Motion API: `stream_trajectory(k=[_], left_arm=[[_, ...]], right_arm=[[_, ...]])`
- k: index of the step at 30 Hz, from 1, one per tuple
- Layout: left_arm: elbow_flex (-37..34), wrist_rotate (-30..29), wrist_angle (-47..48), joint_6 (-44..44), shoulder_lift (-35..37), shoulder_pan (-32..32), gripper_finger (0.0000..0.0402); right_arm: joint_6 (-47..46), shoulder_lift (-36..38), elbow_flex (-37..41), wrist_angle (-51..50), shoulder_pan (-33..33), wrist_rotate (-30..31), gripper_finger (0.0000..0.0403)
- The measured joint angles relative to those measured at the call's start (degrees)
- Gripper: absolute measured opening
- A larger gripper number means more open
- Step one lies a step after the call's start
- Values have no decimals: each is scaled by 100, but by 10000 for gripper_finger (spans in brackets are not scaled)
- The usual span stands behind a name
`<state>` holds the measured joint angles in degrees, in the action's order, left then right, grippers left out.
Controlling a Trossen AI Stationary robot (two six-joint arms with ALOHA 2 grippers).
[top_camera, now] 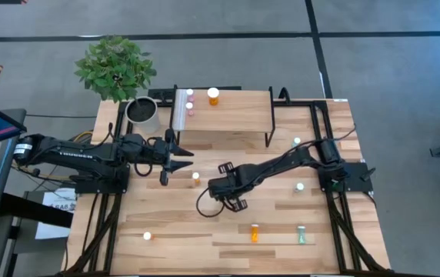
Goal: Pick and place medicine bottles onto shelf by color
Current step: Put the pink pill bottle on the shelf aligned with the other pink bottle
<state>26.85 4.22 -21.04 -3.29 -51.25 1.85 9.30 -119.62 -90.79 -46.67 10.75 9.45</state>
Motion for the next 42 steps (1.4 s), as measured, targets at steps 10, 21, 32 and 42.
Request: stream_trajectory(k=[10,21,32,42], left_arm=[[617,1,1555,-207,99,-2,244],[1333,142,1808,-348,-663,-222,268],[2468,156,2631,181,-1983,-297,269],[2599,192,2873,261,-2340,-468,269]], right_arm=[[-765,1139,681,1529,-79,-365,111],[-1286,2459,3290,5988,-79,-353,113],[-1252,2501,3487,6612,-141,-150,113],[-1276,2472,3489,6596,-161,-26,113]])
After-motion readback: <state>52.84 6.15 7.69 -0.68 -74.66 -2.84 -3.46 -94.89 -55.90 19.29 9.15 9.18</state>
